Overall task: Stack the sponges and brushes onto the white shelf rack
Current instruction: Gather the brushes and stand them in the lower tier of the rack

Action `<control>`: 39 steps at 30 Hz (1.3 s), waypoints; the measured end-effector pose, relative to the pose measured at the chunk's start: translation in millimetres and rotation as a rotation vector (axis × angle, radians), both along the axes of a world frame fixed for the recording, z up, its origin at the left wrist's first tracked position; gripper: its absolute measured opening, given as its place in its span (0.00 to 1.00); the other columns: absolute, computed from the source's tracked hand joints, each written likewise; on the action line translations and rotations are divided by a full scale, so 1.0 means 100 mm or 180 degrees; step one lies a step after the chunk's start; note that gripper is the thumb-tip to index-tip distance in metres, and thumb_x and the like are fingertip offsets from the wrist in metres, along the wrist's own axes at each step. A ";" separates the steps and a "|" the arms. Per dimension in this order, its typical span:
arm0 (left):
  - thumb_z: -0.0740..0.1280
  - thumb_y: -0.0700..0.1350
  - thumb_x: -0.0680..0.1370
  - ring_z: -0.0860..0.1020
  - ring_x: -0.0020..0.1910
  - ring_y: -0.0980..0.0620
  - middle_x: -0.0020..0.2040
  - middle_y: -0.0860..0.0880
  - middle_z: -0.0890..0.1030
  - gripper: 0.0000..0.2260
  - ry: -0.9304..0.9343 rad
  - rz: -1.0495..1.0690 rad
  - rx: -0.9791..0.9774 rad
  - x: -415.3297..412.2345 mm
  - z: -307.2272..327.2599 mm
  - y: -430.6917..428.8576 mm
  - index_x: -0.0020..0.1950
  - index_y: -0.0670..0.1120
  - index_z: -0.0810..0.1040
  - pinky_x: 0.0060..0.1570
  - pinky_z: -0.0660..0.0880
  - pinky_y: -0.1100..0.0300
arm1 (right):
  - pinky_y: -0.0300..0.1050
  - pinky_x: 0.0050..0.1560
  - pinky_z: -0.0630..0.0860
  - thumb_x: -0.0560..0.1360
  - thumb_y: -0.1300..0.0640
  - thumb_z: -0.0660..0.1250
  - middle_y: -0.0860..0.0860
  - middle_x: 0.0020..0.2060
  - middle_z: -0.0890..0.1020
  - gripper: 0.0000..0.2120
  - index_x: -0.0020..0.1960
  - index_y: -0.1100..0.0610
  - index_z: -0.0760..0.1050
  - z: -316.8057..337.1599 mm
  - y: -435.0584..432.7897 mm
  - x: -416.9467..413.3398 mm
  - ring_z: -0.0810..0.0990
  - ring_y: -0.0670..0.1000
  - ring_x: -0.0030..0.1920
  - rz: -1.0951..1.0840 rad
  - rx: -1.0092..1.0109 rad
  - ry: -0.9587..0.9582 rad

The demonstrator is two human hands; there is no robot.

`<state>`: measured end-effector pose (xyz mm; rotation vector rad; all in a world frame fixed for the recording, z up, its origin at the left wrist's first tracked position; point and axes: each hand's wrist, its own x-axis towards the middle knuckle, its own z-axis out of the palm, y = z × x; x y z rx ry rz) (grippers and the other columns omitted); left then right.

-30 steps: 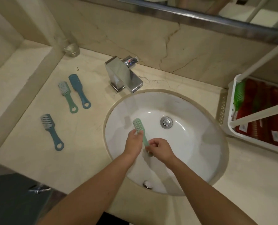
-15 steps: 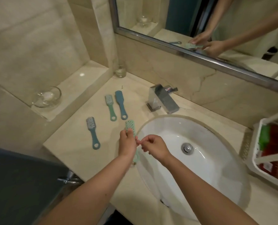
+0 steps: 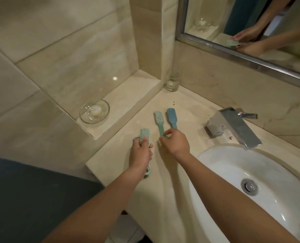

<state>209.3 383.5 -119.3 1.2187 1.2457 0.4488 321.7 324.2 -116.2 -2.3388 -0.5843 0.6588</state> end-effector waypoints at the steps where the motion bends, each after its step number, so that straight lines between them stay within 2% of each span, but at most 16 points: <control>1: 0.58 0.50 0.81 0.72 0.25 0.56 0.38 0.51 0.80 0.07 0.0011 -0.0049 -0.0040 -0.01 -0.01 0.06 0.46 0.51 0.72 0.28 0.71 0.59 | 0.44 0.40 0.74 0.73 0.49 0.68 0.53 0.45 0.83 0.12 0.54 0.53 0.77 -0.02 0.07 0.01 0.82 0.56 0.46 0.0051 -0.0144 -0.0097; 3: 0.58 0.51 0.81 0.73 0.26 0.57 0.37 0.52 0.81 0.07 0.0031 -0.0130 -0.0123 -0.04 -0.03 0.16 0.48 0.52 0.73 0.30 0.72 0.59 | 0.43 0.40 0.71 0.74 0.49 0.67 0.54 0.47 0.82 0.14 0.55 0.56 0.75 -0.06 0.19 0.02 0.80 0.56 0.47 0.0124 -0.0352 -0.0237; 7: 0.58 0.52 0.80 0.74 0.26 0.58 0.36 0.54 0.82 0.08 -0.0009 -0.0225 -0.0229 -0.08 -0.08 0.30 0.49 0.52 0.75 0.31 0.73 0.59 | 0.46 0.42 0.74 0.74 0.52 0.65 0.55 0.46 0.80 0.12 0.54 0.57 0.72 -0.13 0.34 0.00 0.80 0.57 0.48 0.0093 -0.0601 -0.0400; 13: 0.58 0.53 0.80 0.74 0.28 0.55 0.38 0.52 0.82 0.09 0.0022 -0.0278 -0.0273 -0.04 -0.09 0.36 0.48 0.52 0.75 0.34 0.74 0.57 | 0.48 0.46 0.79 0.74 0.59 0.63 0.54 0.41 0.79 0.07 0.48 0.60 0.78 -0.11 0.41 0.01 0.81 0.57 0.47 0.0037 -0.0968 -0.0118; 16: 0.57 0.52 0.81 0.74 0.26 0.58 0.38 0.53 0.82 0.09 -0.0028 -0.0278 -0.0263 -0.04 -0.05 0.37 0.49 0.51 0.75 0.31 0.74 0.60 | 0.48 0.44 0.78 0.73 0.58 0.64 0.54 0.40 0.80 0.07 0.47 0.60 0.79 -0.10 0.37 -0.02 0.81 0.57 0.45 0.0031 -0.0975 0.0002; 21: 0.56 0.51 0.82 0.73 0.27 0.58 0.40 0.51 0.81 0.11 -0.0054 -0.0230 -0.0247 -0.06 0.02 0.35 0.53 0.47 0.75 0.29 0.73 0.62 | 0.40 0.31 0.68 0.70 0.53 0.67 0.52 0.35 0.78 0.07 0.39 0.57 0.76 -0.01 0.27 -0.06 0.78 0.53 0.37 0.0157 -0.1076 0.0131; 25: 0.57 0.52 0.82 0.73 0.29 0.56 0.41 0.51 0.81 0.11 0.0013 -0.0239 -0.0225 -0.09 0.08 0.23 0.55 0.48 0.75 0.31 0.73 0.60 | 0.40 0.32 0.68 0.70 0.49 0.67 0.49 0.33 0.77 0.08 0.39 0.54 0.77 0.01 0.12 -0.17 0.77 0.50 0.36 0.0416 -0.1137 0.0140; 29: 0.56 0.49 0.82 0.71 0.28 0.54 0.41 0.49 0.80 0.11 -0.0033 -0.0226 -0.0168 -0.09 0.20 0.04 0.54 0.44 0.74 0.30 0.70 0.59 | 0.43 0.36 0.70 0.72 0.54 0.67 0.50 0.32 0.77 0.10 0.33 0.55 0.74 0.01 -0.18 -0.25 0.76 0.51 0.36 0.0329 -0.0423 0.0523; 31: 0.57 0.47 0.82 0.70 0.26 0.54 0.40 0.49 0.80 0.08 -0.0162 -0.0304 -0.0186 -0.04 0.30 -0.10 0.50 0.46 0.73 0.27 0.68 0.61 | 0.43 0.36 0.70 0.72 0.55 0.69 0.50 0.30 0.77 0.10 0.34 0.56 0.75 0.09 -0.38 -0.28 0.74 0.49 0.33 0.0126 0.0006 0.0692; 34: 0.57 0.46 0.83 0.68 0.26 0.54 0.38 0.48 0.78 0.07 -0.0327 -0.0467 -0.0241 0.09 0.47 -0.37 0.49 0.46 0.72 0.24 0.66 0.63 | 0.41 0.31 0.70 0.74 0.57 0.69 0.50 0.28 0.77 0.09 0.37 0.59 0.76 0.23 -0.73 -0.30 0.74 0.49 0.28 -0.0317 0.0504 0.0994; 37: 0.56 0.42 0.80 0.69 0.27 0.53 0.39 0.48 0.78 0.06 -0.0438 -0.0774 -0.0305 0.21 0.59 -0.71 0.49 0.43 0.72 0.26 0.67 0.61 | 0.38 0.23 0.68 0.76 0.59 0.67 0.54 0.31 0.78 0.10 0.42 0.66 0.77 0.35 -1.18 -0.29 0.75 0.50 0.28 -0.0637 0.0721 0.1093; 39: 0.56 0.39 0.78 0.69 0.27 0.52 0.37 0.47 0.77 0.06 -0.0473 -0.1004 -0.0335 0.29 0.63 -0.96 0.49 0.42 0.72 0.28 0.67 0.60 | 0.38 0.22 0.66 0.76 0.60 0.66 0.53 0.31 0.78 0.09 0.44 0.67 0.77 0.42 -1.52 -0.28 0.75 0.49 0.27 -0.0796 0.0793 0.1078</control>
